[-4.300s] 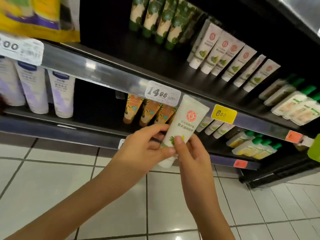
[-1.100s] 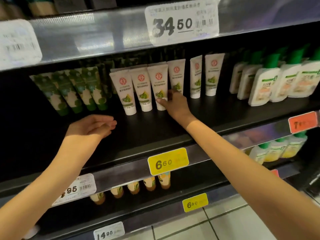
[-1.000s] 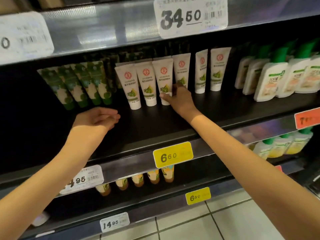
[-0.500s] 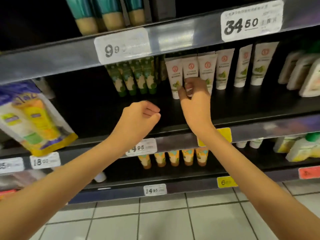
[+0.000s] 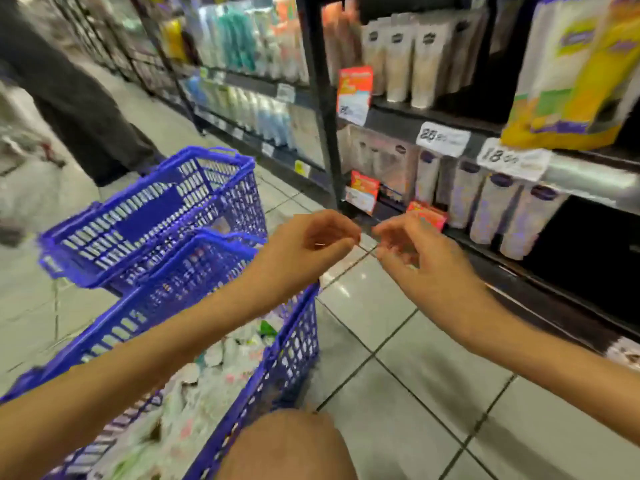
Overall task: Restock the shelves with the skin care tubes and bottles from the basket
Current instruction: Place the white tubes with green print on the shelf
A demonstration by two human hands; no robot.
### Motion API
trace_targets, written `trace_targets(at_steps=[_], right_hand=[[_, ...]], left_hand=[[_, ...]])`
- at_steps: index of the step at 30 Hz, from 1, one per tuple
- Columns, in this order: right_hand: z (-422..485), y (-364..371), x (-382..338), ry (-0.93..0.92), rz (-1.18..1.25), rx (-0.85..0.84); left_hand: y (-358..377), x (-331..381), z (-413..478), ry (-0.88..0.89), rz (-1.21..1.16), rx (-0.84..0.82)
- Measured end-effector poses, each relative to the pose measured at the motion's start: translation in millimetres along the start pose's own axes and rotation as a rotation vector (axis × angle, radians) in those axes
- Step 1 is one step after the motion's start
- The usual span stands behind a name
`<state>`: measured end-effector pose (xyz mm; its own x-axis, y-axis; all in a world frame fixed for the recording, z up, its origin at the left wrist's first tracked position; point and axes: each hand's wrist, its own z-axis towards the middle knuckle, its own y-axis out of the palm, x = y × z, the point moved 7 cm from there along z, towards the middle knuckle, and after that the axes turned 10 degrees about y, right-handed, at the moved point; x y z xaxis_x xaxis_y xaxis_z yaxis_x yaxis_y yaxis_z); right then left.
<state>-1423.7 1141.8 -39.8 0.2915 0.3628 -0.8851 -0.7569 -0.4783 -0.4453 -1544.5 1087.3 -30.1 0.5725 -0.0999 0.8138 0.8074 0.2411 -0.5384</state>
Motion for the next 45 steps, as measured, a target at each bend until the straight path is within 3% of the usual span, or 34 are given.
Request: trace_targets(at_steps=[6, 9, 11, 15, 22, 25, 27, 31, 36, 41, 43, 45], right_hand=[[39, 143, -10, 0.065, 0.107, -0.296], [48, 197, -6, 0.166, 0.13, -0.412], [46, 228, 4, 0.233, 0.063, -0.513], [41, 273, 25, 0.243, -0.243, -0.764], [56, 343, 81, 0.131, -1.008, -1.179], [40, 348, 112, 0.167, -1.26, -1.392], [33, 345, 124, 0.167, -1.335, -1.436], [35, 347, 124, 0.16, -1.235, -1.365], [39, 351, 94, 0.294, -0.786, -1.295], [32, 349, 62, 0.54, -0.214, -1.188], [30, 344, 56, 0.601, -0.097, -1.151], [29, 341, 57, 0.69, -0.018, -1.126]], left_hand=[[-114, -122, -115, -0.315, 0.135, 0.287], [-130, -180, -181, -0.537, 0.155, 0.44], [-119, -212, -217, -0.674, 0.135, 0.448], [-90, -254, -254, -0.803, 0.098, 0.424], [-69, -263, -279, -0.961, -0.01, 0.646], [-61, -245, -286, -0.935, 0.055, 0.699], [-62, -232, -285, -0.879, 0.071, 0.735], [-59, -211, -271, -0.793, 0.07, 0.684], [-16, -229, -252, -1.096, -0.139, 0.325], [-5, -262, -217, -1.229, 0.283, -0.134], [1, -276, -215, -1.267, 0.323, -0.163], [1, -282, -222, -1.343, 0.188, 0.019]])
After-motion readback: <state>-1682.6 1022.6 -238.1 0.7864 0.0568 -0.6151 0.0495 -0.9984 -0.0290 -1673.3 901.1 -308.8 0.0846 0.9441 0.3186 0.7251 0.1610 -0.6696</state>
